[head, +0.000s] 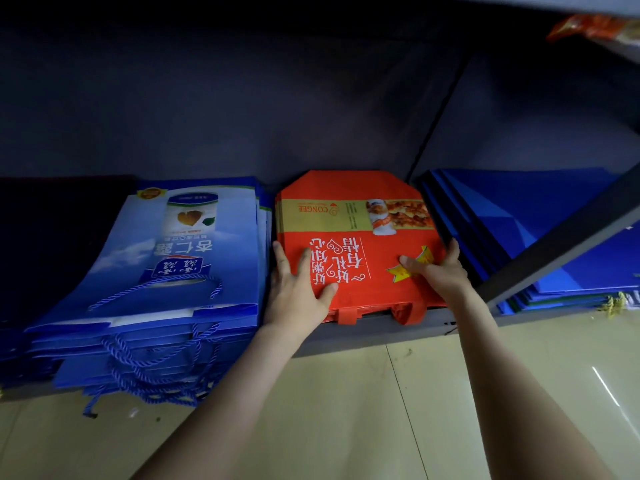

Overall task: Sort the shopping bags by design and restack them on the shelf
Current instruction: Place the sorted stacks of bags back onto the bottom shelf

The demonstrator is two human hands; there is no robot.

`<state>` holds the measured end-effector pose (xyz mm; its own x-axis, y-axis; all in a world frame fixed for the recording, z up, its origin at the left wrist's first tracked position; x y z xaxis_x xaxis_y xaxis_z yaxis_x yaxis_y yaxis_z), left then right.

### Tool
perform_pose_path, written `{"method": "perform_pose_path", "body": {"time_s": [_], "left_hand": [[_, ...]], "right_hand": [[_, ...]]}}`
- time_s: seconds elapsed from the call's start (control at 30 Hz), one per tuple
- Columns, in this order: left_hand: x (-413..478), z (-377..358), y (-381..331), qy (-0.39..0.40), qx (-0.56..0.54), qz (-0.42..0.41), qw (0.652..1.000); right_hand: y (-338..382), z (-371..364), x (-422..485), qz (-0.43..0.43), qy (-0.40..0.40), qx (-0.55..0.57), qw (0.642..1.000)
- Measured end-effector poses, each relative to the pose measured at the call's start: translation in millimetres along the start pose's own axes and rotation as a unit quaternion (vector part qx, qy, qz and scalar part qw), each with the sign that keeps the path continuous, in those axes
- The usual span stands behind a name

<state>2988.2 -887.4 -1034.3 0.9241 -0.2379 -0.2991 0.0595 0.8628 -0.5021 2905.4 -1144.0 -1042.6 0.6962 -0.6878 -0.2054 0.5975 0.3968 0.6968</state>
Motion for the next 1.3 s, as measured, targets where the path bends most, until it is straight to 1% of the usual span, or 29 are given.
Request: {"method": "perform_pose_path", "body": {"time_s": [0.1,0.2,0.3,0.37,0.43,0.5,0.57,0.63,0.67,0.7,0.77,0.83,0.93,1.0,1.07,1.13,1.2,1.23,1.3], "left_hand": [[1.7,-1.2,0.5,0.028,-0.026,0.016,0.999],[-1.8,-2.1,-1.2,0.037,-0.036,-0.002,0.999],[-9.5,-0.6,-3.3,0.041,-0.019,-0.02,0.999],[-15.2,-1.1,-5.2,0.048,0.024,-0.017,0.998],[-20.8,-1.9,-7.6,0.021,0.13,-0.031,0.991],[-27.7,-4.9,-9.5,-0.006,0.22,-0.076,0.973],[-33.4,-10.0,-13.4,0.001,0.273,-0.133,0.953],[-35.6,-16.6,-19.0,0.029,0.318,-0.153,0.935],[-35.3,-20.1,-22.2,0.038,0.34,-0.147,0.928],[-35.0,-23.4,-25.4,0.038,0.359,-0.139,0.922],[-38.1,-24.9,-34.0,0.029,0.391,-0.129,0.911],[-44.0,-19.2,-44.8,0.034,0.416,-0.135,0.899],[-55.8,-6.5,-63.4,0.072,0.419,-0.174,0.888],[-66.2,-4.3,-72.6,0.096,0.397,-0.187,0.893],[-75.3,-9.0,-75.9,0.101,0.38,-0.2,0.898],[-82.3,-16.3,-75.4,0.089,0.364,-0.217,0.902],[-88.7,-20.2,-76.8,0.066,0.341,-0.231,0.909],[-92.3,-20.1,-79.6,0.059,0.327,-0.234,0.914],[-100.2,-18.4,-86.4,0.064,0.303,-0.233,0.922]], "right_hand": [[-3.7,2.4,0.6,0.008,0.009,0.007,1.0],[-4.7,6.2,0.2,0.048,-0.009,-0.026,0.998],[-2.3,6.9,-1.5,0.087,-0.016,-0.056,0.994],[1.4,4.2,-6.9,0.112,0.003,-0.067,0.991],[4.0,1.3,-14.0,0.163,0.013,-0.102,0.981],[7.8,-0.8,-30.0,0.257,0.019,-0.168,0.952],[5.6,-5.4,-50.2,0.365,0.056,-0.224,0.902],[-5.8,-12.6,-64.5,0.435,0.104,-0.294,0.845],[-10.4,-15.7,-67.5,0.453,0.101,-0.323,0.825],[-11.1,-18.3,-68.1,0.453,0.087,-0.345,0.817],[-0.6,-22.0,-66.4,0.439,0.061,-0.387,0.808],[10.3,-22.5,-67.7,0.417,0.066,-0.424,0.802],[24.0,-25.3,-76.3,0.352,0.128,-0.417,0.828],[35.8,-26.5,-87.0,0.358,0.13,-0.376,0.845],[41.5,-25.1,-97.3,0.366,0.1,-0.314,0.87],[36.8,-21.8,-105.5,0.355,0.033,-0.26,0.897],[27.9,-19.7,-112.6,0.333,-0.036,-0.235,0.912],[24.4,-18.4,-117.5,0.315,-0.05,-0.228,0.92],[20.5,-15.3,-127.7,0.272,-0.05,-0.214,0.937]]}}
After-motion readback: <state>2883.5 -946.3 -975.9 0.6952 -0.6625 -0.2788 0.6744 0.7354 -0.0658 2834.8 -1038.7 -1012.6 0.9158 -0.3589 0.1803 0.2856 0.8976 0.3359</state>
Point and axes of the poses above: each hand's wrist, its own x-axis towards the middle knuckle, its own z-axis out of the back of the hand, y = z × x, the point moved 3 cm from there along x, towards the middle knuckle, and after that the axes turned 13 degrees about z, right-handed, at the moved point
